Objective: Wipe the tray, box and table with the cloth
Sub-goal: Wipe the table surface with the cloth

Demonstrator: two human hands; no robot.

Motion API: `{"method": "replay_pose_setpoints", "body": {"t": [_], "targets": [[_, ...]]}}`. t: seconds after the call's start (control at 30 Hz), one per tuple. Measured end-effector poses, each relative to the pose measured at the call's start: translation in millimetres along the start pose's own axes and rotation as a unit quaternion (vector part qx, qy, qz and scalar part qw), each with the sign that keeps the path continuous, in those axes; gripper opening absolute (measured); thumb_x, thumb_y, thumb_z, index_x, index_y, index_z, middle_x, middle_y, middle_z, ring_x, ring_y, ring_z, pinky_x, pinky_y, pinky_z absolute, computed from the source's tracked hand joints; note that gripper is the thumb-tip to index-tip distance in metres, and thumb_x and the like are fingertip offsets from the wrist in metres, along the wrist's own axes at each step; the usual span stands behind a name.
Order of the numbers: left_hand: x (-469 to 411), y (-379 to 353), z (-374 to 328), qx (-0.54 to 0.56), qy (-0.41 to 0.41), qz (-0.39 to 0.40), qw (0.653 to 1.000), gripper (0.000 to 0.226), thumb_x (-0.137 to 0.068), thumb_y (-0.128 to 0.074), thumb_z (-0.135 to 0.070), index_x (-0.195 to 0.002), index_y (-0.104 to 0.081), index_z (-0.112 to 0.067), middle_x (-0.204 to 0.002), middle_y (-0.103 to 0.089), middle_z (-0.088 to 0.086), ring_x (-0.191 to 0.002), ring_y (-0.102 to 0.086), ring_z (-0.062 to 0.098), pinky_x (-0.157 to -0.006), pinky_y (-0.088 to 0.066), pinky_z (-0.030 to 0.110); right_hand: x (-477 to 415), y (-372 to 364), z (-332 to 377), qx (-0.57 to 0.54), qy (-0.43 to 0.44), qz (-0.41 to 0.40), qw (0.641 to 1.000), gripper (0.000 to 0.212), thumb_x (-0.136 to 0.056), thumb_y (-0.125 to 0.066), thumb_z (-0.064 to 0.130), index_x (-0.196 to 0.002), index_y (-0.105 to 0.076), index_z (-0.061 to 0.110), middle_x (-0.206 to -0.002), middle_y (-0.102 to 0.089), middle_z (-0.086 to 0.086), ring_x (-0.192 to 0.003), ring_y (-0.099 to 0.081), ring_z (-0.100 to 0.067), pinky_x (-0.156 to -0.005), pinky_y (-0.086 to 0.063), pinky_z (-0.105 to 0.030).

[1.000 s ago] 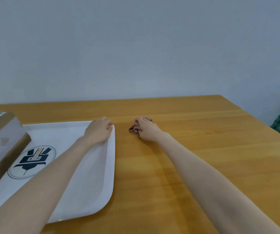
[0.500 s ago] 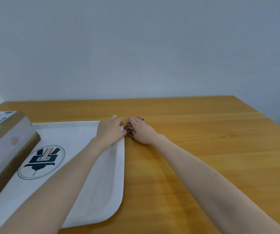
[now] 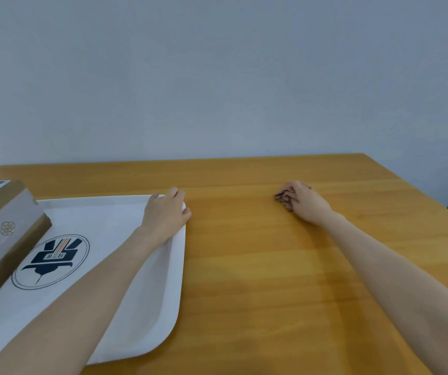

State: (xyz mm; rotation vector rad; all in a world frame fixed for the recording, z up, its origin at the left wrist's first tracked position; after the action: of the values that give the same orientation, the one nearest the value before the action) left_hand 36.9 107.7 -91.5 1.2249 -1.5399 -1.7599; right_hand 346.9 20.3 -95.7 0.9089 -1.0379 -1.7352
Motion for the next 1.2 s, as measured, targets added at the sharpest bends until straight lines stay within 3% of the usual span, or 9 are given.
{"method": "replay_pose_setpoints", "body": {"t": [0.23,0.33,0.4,0.57,0.8,1.0,1.2], "targets": [[2,2,0,-0.003,0.004,0.008,1.0,0.029,-0.095,-0.038,-0.025,-0.112,-0.053,-0.006,-0.116,-0.052,0.005,-0.102,-0.057,0.027,-0.112,-0.025,0.035,21,39,-90,0.067,-0.116,-0.04,0.99,0.026,-0.094,-0.04,0.019,-0.118,-0.044,0.014,-0.128,-0.052,-0.014,-0.12,-0.045,-0.034,-0.085,-0.042,-0.04],[4,2,-1,0.014,0.017,0.023,0.999,0.029,-0.097,-0.036,-0.028,-0.112,-0.051,-0.008,-0.116,-0.05,0.002,-0.103,-0.053,0.027,-0.087,-0.04,0.034,21,40,-102,0.085,-0.156,-0.046,0.983,0.024,-0.094,-0.039,0.014,-0.117,-0.042,0.007,-0.126,-0.05,-0.017,-0.109,-0.05,-0.035,-0.073,-0.04,-0.037],[3,2,4,0.026,0.019,0.04,0.999,0.03,-0.099,-0.033,-0.032,-0.111,-0.05,-0.01,-0.117,-0.048,0.001,-0.102,-0.052,0.025,-0.071,-0.039,0.031,17,38,-99,0.083,-0.161,-0.054,0.982,0.026,-0.095,-0.039,0.01,-0.119,-0.042,0.002,-0.127,-0.049,-0.021,-0.108,-0.051,-0.037,-0.073,-0.037,-0.034],[5,-5,17,0.082,0.001,0.081,0.993,0.028,-0.102,-0.028,-0.03,-0.109,-0.047,-0.012,-0.114,-0.045,-0.001,-0.101,-0.05,0.023,-0.074,-0.041,0.033,13,33,-87,0.084,-0.159,-0.036,0.983,0.031,-0.095,-0.041,0.011,-0.125,-0.041,0.002,-0.132,-0.046,-0.02,-0.115,-0.048,-0.036,-0.076,-0.036,-0.033],[8,-1,10,0.058,-0.011,0.07,0.996,0.029,-0.101,-0.027,-0.025,-0.113,-0.048,-0.009,-0.118,-0.047,0.002,-0.103,-0.047,0.024,-0.077,-0.04,0.033,1,-10,11,0.024,-0.023,0.021,0.999,0.03,-0.092,-0.05,0.021,-0.119,-0.049,0.008,-0.133,-0.05,-0.013,-0.121,-0.049,-0.031,-0.092,-0.044,-0.036],[8,3,7,0.043,-0.01,0.082,0.996,0.031,-0.102,-0.026,-0.027,-0.114,-0.049,-0.009,-0.118,-0.046,0.004,-0.101,-0.05,0.025,-0.073,-0.039,0.032,5,-56,124,0.021,0.1,0.064,0.993,0.035,-0.092,-0.05,0.025,-0.121,-0.046,0.007,-0.135,-0.046,-0.014,-0.122,-0.047,-0.031,-0.09,-0.041,-0.036],[9,3,6,0.051,-0.007,0.112,0.992,0.034,-0.102,-0.025,-0.026,-0.121,-0.048,-0.009,-0.124,-0.045,0.005,-0.104,-0.051,0.026,-0.077,-0.043,0.036,18,-74,178,0.013,0.155,0.084,0.984,0.029,-0.093,-0.044,0.015,-0.121,-0.046,0.006,-0.135,-0.044,-0.015,-0.119,-0.045,-0.032,-0.083,-0.035,-0.033]]}}
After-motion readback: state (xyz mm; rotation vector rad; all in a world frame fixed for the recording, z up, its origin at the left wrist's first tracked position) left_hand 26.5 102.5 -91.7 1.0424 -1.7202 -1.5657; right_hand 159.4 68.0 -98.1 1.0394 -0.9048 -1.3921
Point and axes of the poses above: each hand's wrist, its own x-axis away from the middle knuckle, its own y-axis out of the back of the hand, z = x × y, the point moved 4 cm from there along -x, towards the middle knuckle
